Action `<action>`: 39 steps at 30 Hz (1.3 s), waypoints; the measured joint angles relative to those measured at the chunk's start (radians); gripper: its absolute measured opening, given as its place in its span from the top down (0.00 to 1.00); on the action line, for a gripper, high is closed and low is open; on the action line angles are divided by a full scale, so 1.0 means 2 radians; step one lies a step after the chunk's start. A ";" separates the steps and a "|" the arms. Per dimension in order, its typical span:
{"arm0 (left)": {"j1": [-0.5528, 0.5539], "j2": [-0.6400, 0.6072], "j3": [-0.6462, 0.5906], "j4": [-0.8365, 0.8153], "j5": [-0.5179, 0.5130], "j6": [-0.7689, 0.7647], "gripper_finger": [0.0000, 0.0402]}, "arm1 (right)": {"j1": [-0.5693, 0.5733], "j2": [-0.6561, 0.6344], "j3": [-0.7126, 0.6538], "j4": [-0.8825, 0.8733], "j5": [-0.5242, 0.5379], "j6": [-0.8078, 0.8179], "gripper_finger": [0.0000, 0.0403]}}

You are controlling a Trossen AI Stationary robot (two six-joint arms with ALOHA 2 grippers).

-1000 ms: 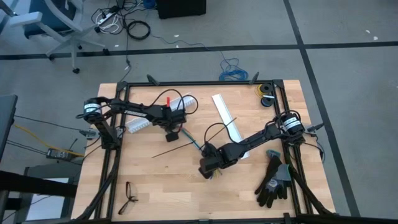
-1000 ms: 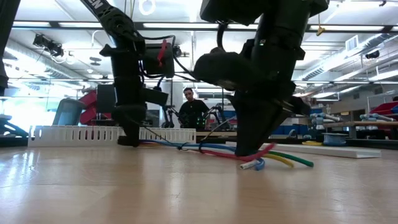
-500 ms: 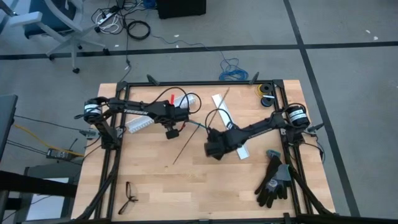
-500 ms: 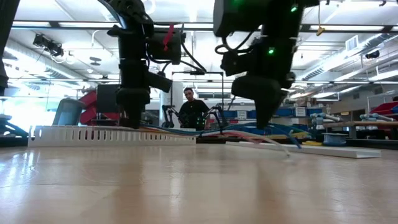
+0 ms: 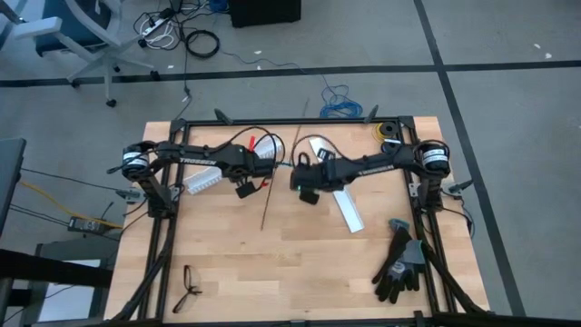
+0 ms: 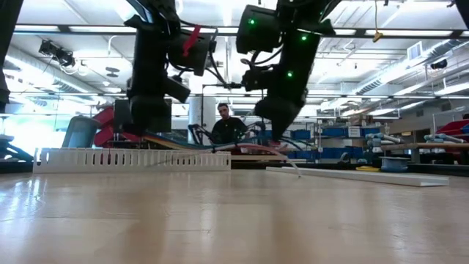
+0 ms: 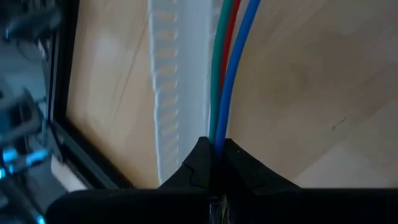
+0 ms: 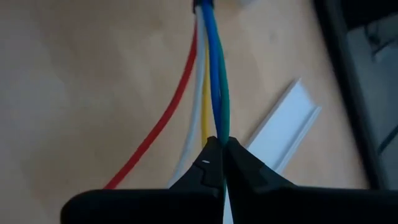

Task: Ziptie cables
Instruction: Put the ziptied cables into the white cable duct

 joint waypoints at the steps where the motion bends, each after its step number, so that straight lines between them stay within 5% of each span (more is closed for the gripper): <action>1: -0.001 0.000 0.000 -0.007 0.000 -0.013 0.94 | -0.010 -0.005 0.000 0.009 -0.002 -0.021 1.00; 15: -0.004 0.000 0.000 -0.063 -0.006 -0.116 0.94 | -0.162 -0.038 0.001 0.127 -0.229 -0.231 1.00; 22: 0.004 -0.015 -0.018 -0.051 -0.012 -0.147 0.94 | -0.198 -0.037 0.001 0.155 -0.291 -0.274 1.00; 32: 0.022 -0.120 -0.121 0.050 0.021 -0.177 0.94 | -0.235 -0.031 0.004 0.185 -0.361 -0.314 1.00; 39: 0.025 -0.150 -0.133 0.038 0.020 -0.193 0.94 | -0.236 0.055 0.101 0.139 -0.391 -0.316 1.00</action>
